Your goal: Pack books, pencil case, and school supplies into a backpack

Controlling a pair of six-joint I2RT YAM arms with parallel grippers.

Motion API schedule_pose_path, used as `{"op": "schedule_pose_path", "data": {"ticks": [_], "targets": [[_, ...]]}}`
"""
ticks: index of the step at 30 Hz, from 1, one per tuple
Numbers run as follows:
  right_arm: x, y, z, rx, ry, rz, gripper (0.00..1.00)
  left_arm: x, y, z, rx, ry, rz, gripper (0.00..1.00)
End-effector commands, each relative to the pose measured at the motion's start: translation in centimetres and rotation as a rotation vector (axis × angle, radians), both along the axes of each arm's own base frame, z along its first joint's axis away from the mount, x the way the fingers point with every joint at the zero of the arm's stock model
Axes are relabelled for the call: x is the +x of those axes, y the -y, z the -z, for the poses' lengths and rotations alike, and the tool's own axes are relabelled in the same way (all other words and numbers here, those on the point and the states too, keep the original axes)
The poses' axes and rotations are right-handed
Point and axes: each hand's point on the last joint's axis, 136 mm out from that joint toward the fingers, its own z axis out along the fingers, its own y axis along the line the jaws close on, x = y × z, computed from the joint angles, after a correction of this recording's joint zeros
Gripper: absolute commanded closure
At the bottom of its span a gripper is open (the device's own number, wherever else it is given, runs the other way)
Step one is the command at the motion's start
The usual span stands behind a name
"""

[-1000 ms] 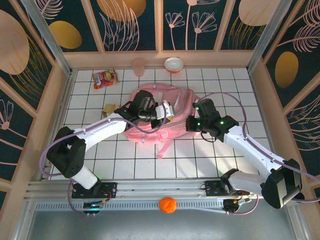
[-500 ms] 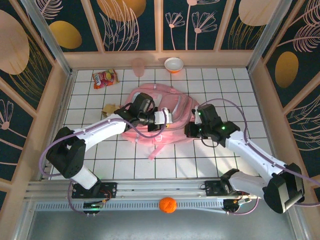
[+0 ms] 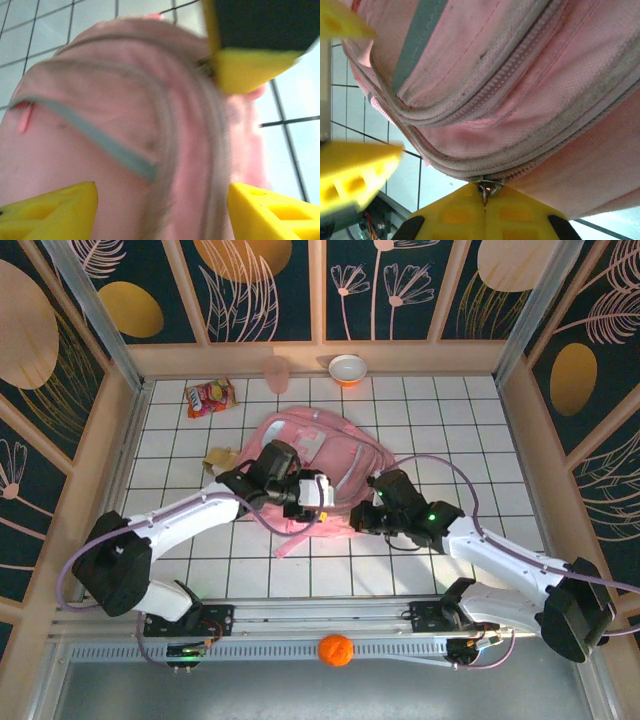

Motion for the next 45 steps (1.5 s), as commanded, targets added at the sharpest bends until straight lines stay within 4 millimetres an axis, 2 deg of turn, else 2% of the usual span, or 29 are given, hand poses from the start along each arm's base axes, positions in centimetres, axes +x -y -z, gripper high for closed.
{"op": "schedule_pose_path", "data": {"ticks": [1,3,6,8,10,12,14,17,22,26,34,38,43,44,45], "targets": [[0.6,-1.4,-2.2,0.045,0.030,-0.029,1.00,-0.6,1.5,-0.3,-0.042,0.048,0.030,0.31],[0.6,-1.6,-2.2,0.047,0.028,-0.040,1.00,-0.9,2.6,-0.5,-0.065,0.047,0.031,0.32],[0.6,-1.9,-2.5,0.056,0.026,-0.054,1.00,-0.6,3.6,-0.3,-0.084,0.034,0.014,0.40],[0.6,-1.9,-2.6,0.053,0.028,-0.058,1.00,-0.2,3.7,0.6,-0.062,0.023,0.002,0.54],[0.6,-1.6,-2.6,0.046,0.027,-0.057,1.00,-0.1,3.6,1.4,-0.031,0.013,0.003,0.74],[0.8,-0.9,-2.7,0.039,0.026,-0.045,1.00,-0.4,3.3,2.0,-0.007,0.006,0.016,0.90],[1.2,0.0,-2.9,0.039,0.029,-0.025,1.00,-0.6,2.9,2.3,0.009,0.008,0.015,1.00],[1.9,1.6,-3.2,0.040,0.032,0.010,1.00,-1.0,2.2,2.7,0.031,0.003,0.017,1.00],[2.9,4.6,-2.0,-0.025,0.022,0.051,1.00,-2.1,1.7,3.0,0.045,-0.033,0.042,1.00],[4.6,7.0,-1.0,-0.079,0.021,0.089,1.00,-2.9,1.4,2.8,0.046,-0.042,0.071,1.00],[9.2,11.4,-0.5,-0.120,0.068,0.183,1.00,-4.3,0.1,2.4,0.068,-0.031,0.109,1.00],[10.8,12.6,0.2,-0.114,0.070,0.199,1.00,-5.3,-0.5,2.4,0.056,-0.024,0.141,1.00],[10.5,12.5,1.0,-0.116,0.054,0.179,1.00,-5.4,-1.3,2.8,0.062,-0.019,0.111,1.00],[10.2,12.2,1.1,-0.095,0.047,0.165,1.00,-5.2,-1.2,2.4,0.044,-0.025,0.082,0.98],[9.7,11.7,1.2,-0.075,0.035,0.150,1.00,-4.9,-1.0,1.7,0.011,-0.036,0.042,0.86]]}}
